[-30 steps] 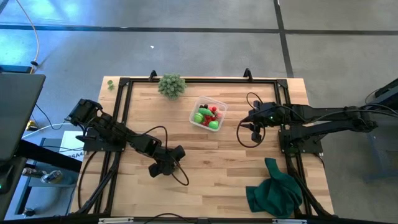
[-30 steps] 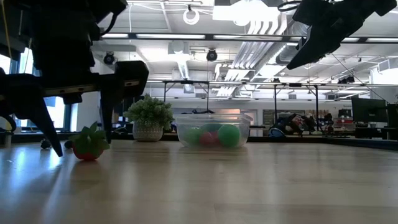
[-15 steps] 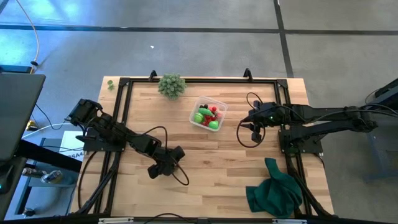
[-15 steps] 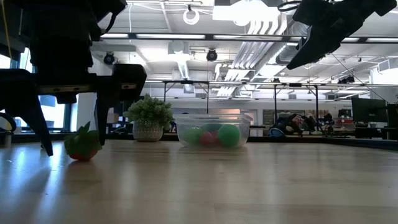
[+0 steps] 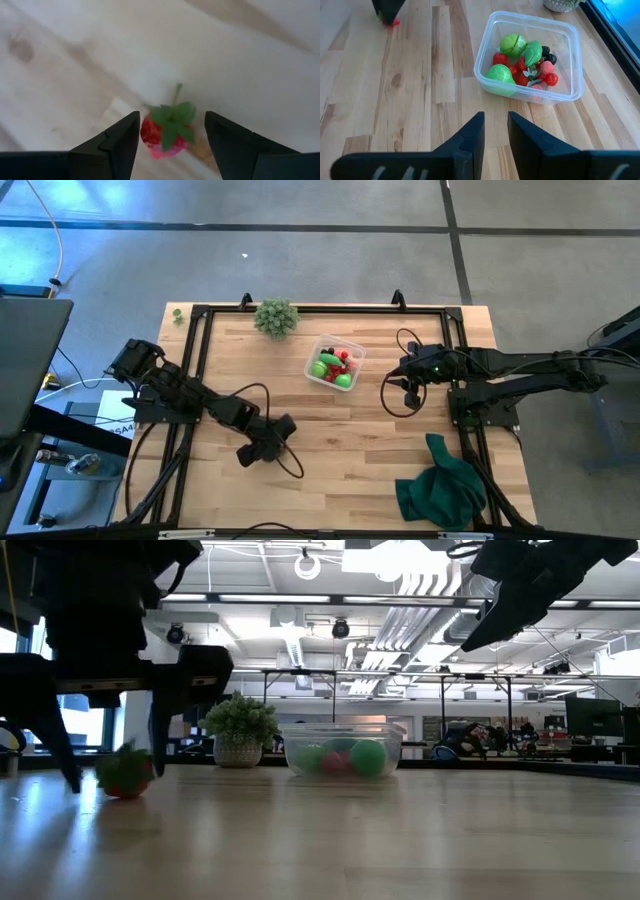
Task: Pick and placing Produce into tupperware
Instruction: Put the strawberry into the transparent container
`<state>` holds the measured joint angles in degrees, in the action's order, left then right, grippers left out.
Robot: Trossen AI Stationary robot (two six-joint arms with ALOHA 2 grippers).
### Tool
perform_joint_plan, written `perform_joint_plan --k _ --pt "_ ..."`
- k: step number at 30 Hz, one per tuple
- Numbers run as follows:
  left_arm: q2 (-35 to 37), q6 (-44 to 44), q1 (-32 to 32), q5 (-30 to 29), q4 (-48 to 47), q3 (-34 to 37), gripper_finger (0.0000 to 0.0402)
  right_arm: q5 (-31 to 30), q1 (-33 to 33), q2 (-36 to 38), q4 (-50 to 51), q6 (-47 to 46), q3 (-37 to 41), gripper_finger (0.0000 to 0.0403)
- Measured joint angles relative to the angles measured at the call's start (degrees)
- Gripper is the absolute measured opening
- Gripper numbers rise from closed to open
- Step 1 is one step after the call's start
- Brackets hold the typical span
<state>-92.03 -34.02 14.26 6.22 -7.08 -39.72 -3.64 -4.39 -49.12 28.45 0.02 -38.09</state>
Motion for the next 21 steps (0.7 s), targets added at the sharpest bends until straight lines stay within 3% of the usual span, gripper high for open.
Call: perform_joint_plan --k 8,21 --pt "0.0 0.0 0.0 -0.6 -0.2 0.0 0.0213 0.0 0.0 0.0 0.0 0.0 0.0 0.0075" --pt "0.0 0.0 0.0 -0.7 -0.7 0.0 0.0152 -0.2 0.0 0.0 0.0 0.0 0.0 0.0075"
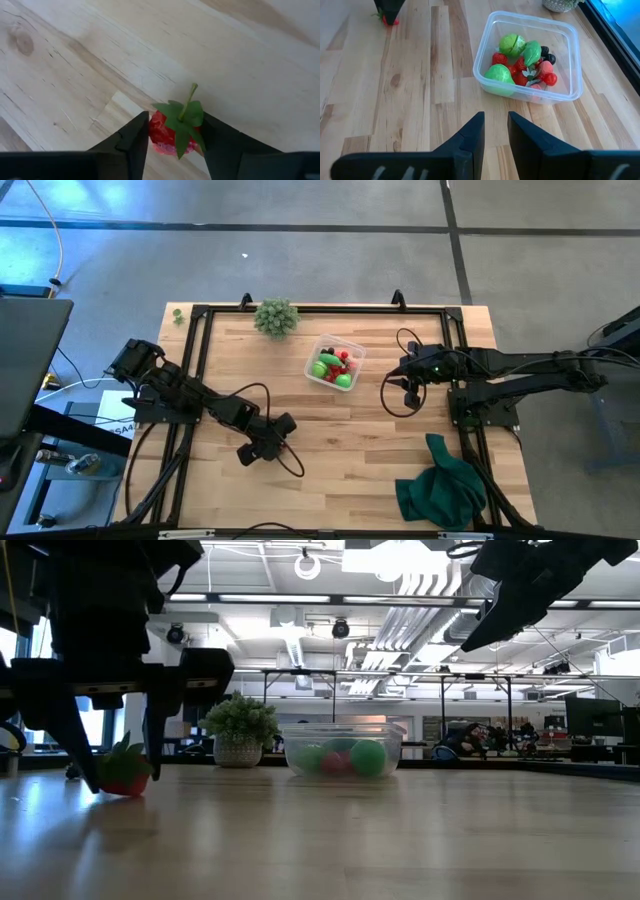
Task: Pick and placing Produce into tupperware
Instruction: Put the strawberry into the transparent container
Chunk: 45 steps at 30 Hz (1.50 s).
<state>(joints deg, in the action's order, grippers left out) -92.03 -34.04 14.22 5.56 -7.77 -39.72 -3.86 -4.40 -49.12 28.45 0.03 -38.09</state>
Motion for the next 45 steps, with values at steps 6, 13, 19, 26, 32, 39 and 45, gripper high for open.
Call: perform_joint_plan --k 6,13,19,26,32,39,45 --pt "0.0 0.0 0.0 0.0 0.1 0.0 0.0147 0.0 0.0 0.0 0.0 0.0 0.0 0.0075" --pt "0.0 0.1 0.0 -0.8 1.4 0.0 0.0151 0.1 0.0 0.0 0.0 0.0 0.0 0.0075" --pt "0.0 4.7 0.0 -2.4 3.0 -1.5 0.0145 0.1 0.0 0.0 0.0 0.0 0.0 0.0075" --pt "0.0 6.0 0.0 -5.5 3.0 -7.3 0.0147 0.4 0.0 0.0 0.0 0.0 0.0 0.0075" --pt "0.0 6.0 0.0 -11.0 0.3 -15.8 0.0146 0.3 0.0 0.0 0.0 0.0 0.0 0.0075" --pt "0.1 4.3 -4.6 -15.8 -12.2 -28.5 0.0146 0.2 0.0 0.0 0.0 0.0 0.0 0.0075" --pt "0.1 2.8 -13.1 -15.7 -19.7 -36.7 0.0145 0.2 0.0 0.0 0.0 0.0 0.0 0.0075"
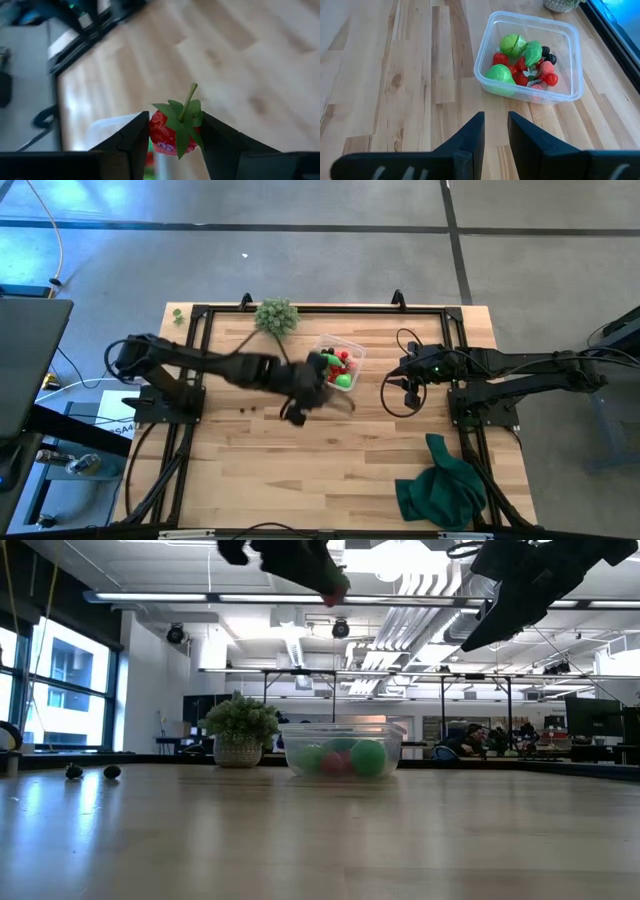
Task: Pick and placing Produce into tupperware
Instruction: Put the strawberry into the transparent container
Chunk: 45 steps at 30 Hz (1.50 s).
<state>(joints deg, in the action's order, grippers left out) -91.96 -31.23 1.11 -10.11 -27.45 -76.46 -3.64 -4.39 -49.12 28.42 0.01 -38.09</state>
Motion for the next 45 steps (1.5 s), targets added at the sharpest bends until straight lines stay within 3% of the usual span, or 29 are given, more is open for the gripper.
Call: perform_joint_plan --k 9,17,29,45 --pt "0.0 -5.8 -14.3 3.1 1.7 -4.1 0.0145 0.0 0.0 0.0 0.0 0.0 0.0 0.0075" --pt "-6.0 -0.9 -24.2 15.2 5.1 -3.4 0.0145 0.0 0.0 0.0 0.0 0.0 0.0 0.0075" --pt "-18.6 -1.5 -24.6 17.6 2.4 -3.4 0.0145 -0.2 0.0 0.0 0.0 0.0 0.0 0.0075" --pt "-21.2 -0.6 -24.3 17.2 1.4 -3.4 0.0145 0.1 0.0 0.0 0.0 0.0 0.0 0.0075"
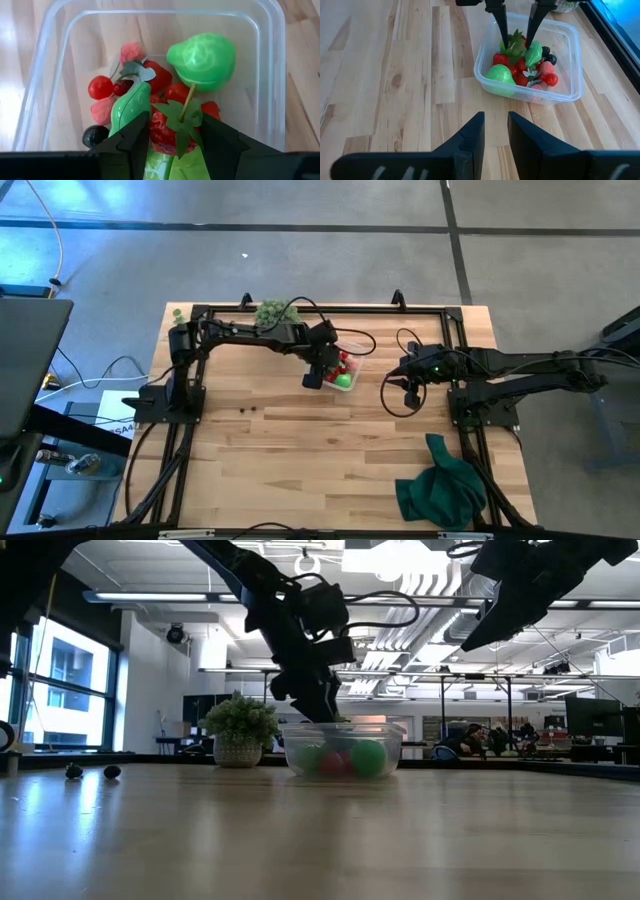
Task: Pick and placing Produce into tupperware
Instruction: Put the strawberry into the transparent container, then put the blueberry into the transparent container
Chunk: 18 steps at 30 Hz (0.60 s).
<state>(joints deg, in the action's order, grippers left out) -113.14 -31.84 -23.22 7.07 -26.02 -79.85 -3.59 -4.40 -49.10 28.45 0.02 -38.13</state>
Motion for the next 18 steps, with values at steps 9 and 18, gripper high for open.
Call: perform_joint_plan --k 9,18 --pt "0.0 0.6 0.1 -0.8 0.0 0.0 0.016 0.0 0.0 0.0 0.0 0.0 0.0 0.0075" --pt "0.0 -0.3 0.9 -2.4 -0.2 0.0 0.0219 0.0 0.0 0.0 0.0 0.0 0.0 0.0075"
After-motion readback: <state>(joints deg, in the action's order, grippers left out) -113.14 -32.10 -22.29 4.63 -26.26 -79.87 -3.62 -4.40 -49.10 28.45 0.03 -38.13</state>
